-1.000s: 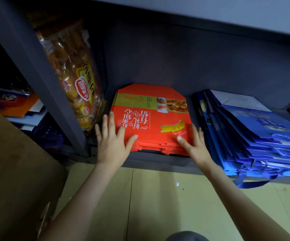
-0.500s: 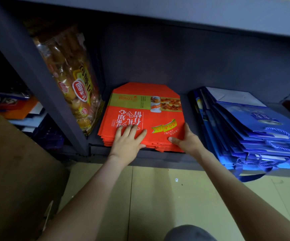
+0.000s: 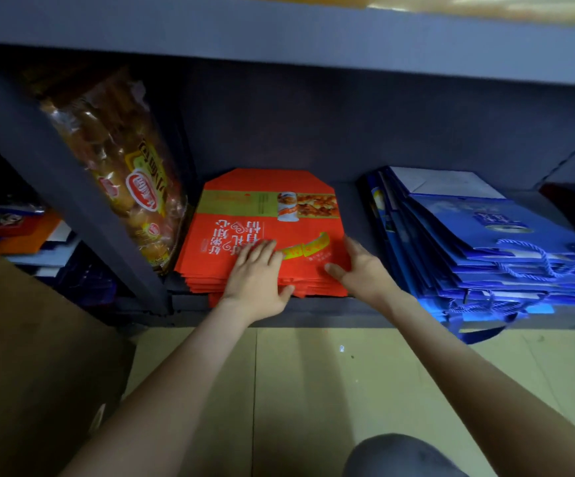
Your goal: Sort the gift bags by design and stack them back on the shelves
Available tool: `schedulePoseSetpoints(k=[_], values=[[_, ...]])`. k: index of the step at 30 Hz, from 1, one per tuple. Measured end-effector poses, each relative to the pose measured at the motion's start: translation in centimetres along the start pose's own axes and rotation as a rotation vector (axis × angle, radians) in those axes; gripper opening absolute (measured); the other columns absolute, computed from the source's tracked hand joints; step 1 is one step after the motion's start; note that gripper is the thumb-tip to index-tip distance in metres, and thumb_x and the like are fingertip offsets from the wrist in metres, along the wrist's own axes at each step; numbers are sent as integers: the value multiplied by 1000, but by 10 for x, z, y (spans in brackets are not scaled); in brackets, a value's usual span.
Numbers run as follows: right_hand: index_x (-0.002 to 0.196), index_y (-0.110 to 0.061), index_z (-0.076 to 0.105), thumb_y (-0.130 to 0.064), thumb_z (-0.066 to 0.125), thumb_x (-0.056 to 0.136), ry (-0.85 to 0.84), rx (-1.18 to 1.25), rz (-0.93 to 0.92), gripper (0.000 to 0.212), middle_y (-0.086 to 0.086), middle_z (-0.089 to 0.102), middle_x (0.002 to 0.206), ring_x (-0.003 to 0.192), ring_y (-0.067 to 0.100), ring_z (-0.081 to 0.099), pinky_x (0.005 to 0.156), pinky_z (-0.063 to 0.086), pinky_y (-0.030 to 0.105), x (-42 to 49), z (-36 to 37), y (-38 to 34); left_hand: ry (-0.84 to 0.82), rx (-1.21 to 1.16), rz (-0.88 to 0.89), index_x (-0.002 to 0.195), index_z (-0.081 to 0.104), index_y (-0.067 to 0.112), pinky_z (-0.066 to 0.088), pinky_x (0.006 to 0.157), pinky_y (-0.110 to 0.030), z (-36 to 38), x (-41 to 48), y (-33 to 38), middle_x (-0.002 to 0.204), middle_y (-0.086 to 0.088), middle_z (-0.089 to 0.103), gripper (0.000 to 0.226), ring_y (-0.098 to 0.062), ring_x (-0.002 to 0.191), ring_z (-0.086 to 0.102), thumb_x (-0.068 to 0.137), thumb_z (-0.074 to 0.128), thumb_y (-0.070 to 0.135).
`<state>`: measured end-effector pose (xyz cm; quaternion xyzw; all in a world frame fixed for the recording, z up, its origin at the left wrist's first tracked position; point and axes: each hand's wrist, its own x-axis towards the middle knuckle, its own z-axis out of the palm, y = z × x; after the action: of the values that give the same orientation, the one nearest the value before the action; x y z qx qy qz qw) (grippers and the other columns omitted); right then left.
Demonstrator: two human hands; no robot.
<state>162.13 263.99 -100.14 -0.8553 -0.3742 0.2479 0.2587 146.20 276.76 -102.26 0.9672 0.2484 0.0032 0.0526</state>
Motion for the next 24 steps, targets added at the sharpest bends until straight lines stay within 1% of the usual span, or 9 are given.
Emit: schedulePoseSetpoints(k=[3, 6, 9, 12, 14, 16, 20, 22, 24], values=[[140, -4, 43, -23, 53, 96, 272, -115, -218, 49, 15, 42, 146, 136, 24, 38, 107, 22, 19, -19, -47, 2, 88, -87, 33, 151, 16, 21, -4, 118, -45, -10, 19, 40, 160, -8, 6, 83, -21, 147, 1, 84, 29, 67], [122, -3, 59, -23, 43, 91, 652, -217, -323, 40, 17, 61, 120, 110, 30, 54, 95, 35, 29, -39, -118, 37, 209, -240, 110, 152, 13, 22, -4, 116, -51, -25, 44, 100, 160, -11, 2, 90, -23, 147, -3, 79, 19, 73], [131, -6, 51, -42, 47, 89, 892, -272, 29, 56, 18, 53, 130, 118, 35, 46, 96, 32, 40, -52, -179, 103, 386, -278, 242, 150, 25, 17, 2, 114, -56, -31, 61, 171, 158, -16, 12, 87, -27, 145, 5, 81, 42, 67], [149, -21, 26, -77, 59, 68, 787, 141, 590, 103, 12, 30, 152, 138, 32, 28, 112, 22, 48, -64, -208, 170, 509, -152, 384, 145, 35, 12, 6, 113, -58, -21, 68, 236, 154, -18, 25, 89, -31, 143, 16, 72, 67, 53], [152, -27, 18, -91, 59, 40, 680, 493, 630, 135, 4, 28, 155, 140, 25, 28, 114, 23, 46, -69, -215, 209, 493, -8, 453, 145, 34, 12, 1, 113, -58, -7, 71, 269, 154, -16, 25, 96, -29, 143, 18, 69, 71, 56], [150, -35, 20, -82, 60, 50, 529, 692, 592, 117, -10, 32, 152, 137, 17, 31, 109, 27, 43, -70, -212, 232, 449, 142, 449, 147, 31, 12, -4, 114, -58, 10, 76, 292, 154, -13, 27, 103, -27, 142, 20, 67, 68, 66], [113, -27, 61, -49, 52, 90, 433, 836, 512, 33, -7, 69, 110, 97, 8, 65, 82, 47, 25, -58, -194, 248, 416, 389, 319, 148, 14, 12, 6, 113, -58, 45, 86, 311, 147, -12, 27, 111, -27, 135, 26, 68, 64, 70], [105, -17, 67, -40, 52, 92, 436, 872, 442, 29, -3, 74, 97, 88, 11, 69, 89, 51, 27, -54, -188, 250, 503, 433, 293, 146, 15, 13, 21, 110, -50, 55, 88, 311, 141, -10, 28, 94, -24, 129, 30, 77, 66, 51], [111, -12, 67, -38, 52, 92, 450, 870, 406, 36, 6, 73, 104, 96, 19, 69, 94, 50, 35, -52, -185, 252, 587, 471, 312, 146, 17, 14, 25, 106, -45, 59, 90, 310, 139, -10, 29, 73, -24, 126, 31, 84, 52, 29]])
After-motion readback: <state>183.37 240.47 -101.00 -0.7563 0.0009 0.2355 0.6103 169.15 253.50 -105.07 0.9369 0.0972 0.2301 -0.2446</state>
